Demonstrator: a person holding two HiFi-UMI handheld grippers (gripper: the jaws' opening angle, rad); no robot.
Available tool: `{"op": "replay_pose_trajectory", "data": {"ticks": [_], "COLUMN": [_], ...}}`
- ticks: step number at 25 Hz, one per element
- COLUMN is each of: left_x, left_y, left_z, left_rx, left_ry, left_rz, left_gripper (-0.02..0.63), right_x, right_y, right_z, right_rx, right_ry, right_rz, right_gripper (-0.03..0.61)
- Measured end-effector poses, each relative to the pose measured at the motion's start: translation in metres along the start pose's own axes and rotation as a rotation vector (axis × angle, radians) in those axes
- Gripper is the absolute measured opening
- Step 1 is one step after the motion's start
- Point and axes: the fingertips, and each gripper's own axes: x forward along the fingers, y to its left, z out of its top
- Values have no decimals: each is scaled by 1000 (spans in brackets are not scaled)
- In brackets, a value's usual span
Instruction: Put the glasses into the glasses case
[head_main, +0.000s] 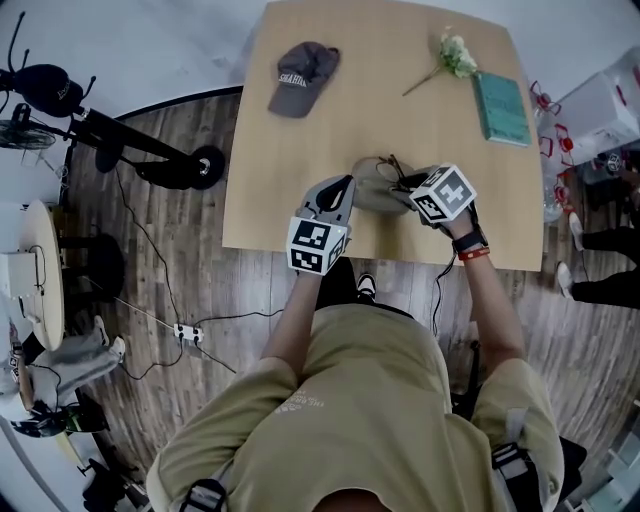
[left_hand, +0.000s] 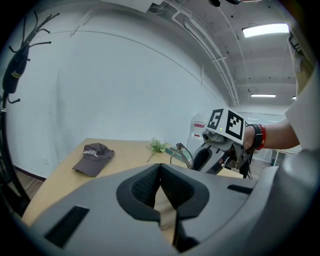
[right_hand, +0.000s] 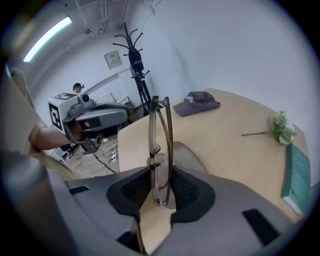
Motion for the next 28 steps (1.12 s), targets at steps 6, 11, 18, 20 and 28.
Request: {"op": "replay_pose_trajectory", "data": {"ticks": [6, 11, 18, 20, 28], "left_x": [10, 24, 25, 25, 22], "left_y": [5, 9, 26, 30, 40], "left_z": [-7, -8, -20, -21, -24], "left_rx": [1, -3, -14, -16, -7], "left_ry": [15, 32, 68, 74, 85], "left_rz": [-26, -30, -27, -26, -11], "left_gripper": [23, 23, 23, 23, 23], "right_x": [10, 16, 38, 43, 64], "right_y": [2, -8, -6, -4, -9], "right_z": [-7, -25, -40, -40, -40], "right_rx": [-84, -250, -379, -397, -419], "right_ry": [146, 310, 561, 609, 730], "right_rz": [127, 164, 291, 324, 385], "right_gripper": [130, 130, 132, 132, 135]}}
